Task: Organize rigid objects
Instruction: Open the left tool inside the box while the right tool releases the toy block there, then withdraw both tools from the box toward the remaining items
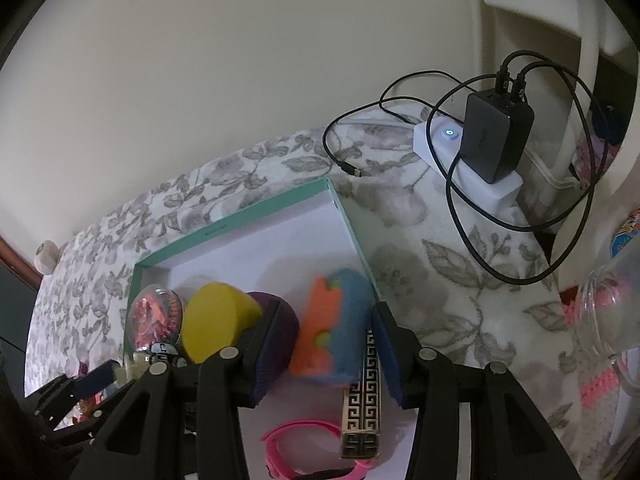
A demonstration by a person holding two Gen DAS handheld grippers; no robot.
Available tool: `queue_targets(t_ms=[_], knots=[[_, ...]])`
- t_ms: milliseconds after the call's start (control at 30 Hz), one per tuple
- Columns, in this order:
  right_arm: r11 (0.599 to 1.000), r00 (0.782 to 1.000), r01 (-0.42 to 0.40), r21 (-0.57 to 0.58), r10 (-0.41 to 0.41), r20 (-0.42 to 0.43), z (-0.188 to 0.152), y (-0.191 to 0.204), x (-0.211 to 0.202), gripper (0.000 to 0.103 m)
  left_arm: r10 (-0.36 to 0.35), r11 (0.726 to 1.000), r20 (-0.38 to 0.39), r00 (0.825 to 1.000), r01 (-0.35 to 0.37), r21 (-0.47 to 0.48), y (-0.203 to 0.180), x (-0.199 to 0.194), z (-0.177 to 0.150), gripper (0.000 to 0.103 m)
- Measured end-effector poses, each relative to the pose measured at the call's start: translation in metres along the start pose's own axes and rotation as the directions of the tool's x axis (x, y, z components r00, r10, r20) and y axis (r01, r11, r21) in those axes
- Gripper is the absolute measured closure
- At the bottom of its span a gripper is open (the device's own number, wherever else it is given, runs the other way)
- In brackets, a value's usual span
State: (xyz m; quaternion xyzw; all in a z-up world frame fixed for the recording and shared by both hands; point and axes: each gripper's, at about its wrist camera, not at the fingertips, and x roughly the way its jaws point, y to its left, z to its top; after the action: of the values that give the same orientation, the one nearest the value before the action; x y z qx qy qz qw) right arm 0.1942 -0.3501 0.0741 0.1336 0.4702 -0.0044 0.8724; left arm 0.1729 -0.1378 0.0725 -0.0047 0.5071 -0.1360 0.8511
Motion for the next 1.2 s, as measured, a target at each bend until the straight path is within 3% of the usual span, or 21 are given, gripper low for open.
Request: queue_targets(t_ms=[333,533,700,767,1000,1200], knots=[[1.0,1.0,0.013,-0.008,-0.012,0.017,0.002,-0.002,-0.009,0.054,-0.014,1.0,0.043,0.999,0.014,-0.011,0.005,-0.02,0.007,0.047],[0.999,0.999,0.015,-0.037,-0.014,0.037,0.005,0.006,-0.023,0.051,0.004,0.998,0.094,0.996,0.002,-0.067,0.023,-0.041,0.015,0.036],[0.997,0.999,-0.007,-0.073,0.009,0.035,0.004,0.019,-0.027,0.033,0.082,0.988,0.112,0.99,-0.066,-0.138,0.042,-0.049,0.019,0.03],[0.996,0.999,-0.013,-0.093,0.016,0.032,0.003,0.026,-0.028,0.03,0.108,0.982,0.115,0.988,-0.088,-0.168,0.049,-0.05,0.019,0.013],[0.99,0.999,-0.037,-0.134,0.039,0.013,-0.001,0.042,-0.023,0.005,0.172,0.962,0.109,0.979,-0.143,-0.233,0.064,-0.047,0.017,0.012],[0.987,0.999,-0.033,-0.154,0.034,-0.001,-0.005,0.048,-0.018,0.0,0.184,0.953,0.091,0.979,-0.155,-0.262,0.069,-0.042,0.015,0.012]])
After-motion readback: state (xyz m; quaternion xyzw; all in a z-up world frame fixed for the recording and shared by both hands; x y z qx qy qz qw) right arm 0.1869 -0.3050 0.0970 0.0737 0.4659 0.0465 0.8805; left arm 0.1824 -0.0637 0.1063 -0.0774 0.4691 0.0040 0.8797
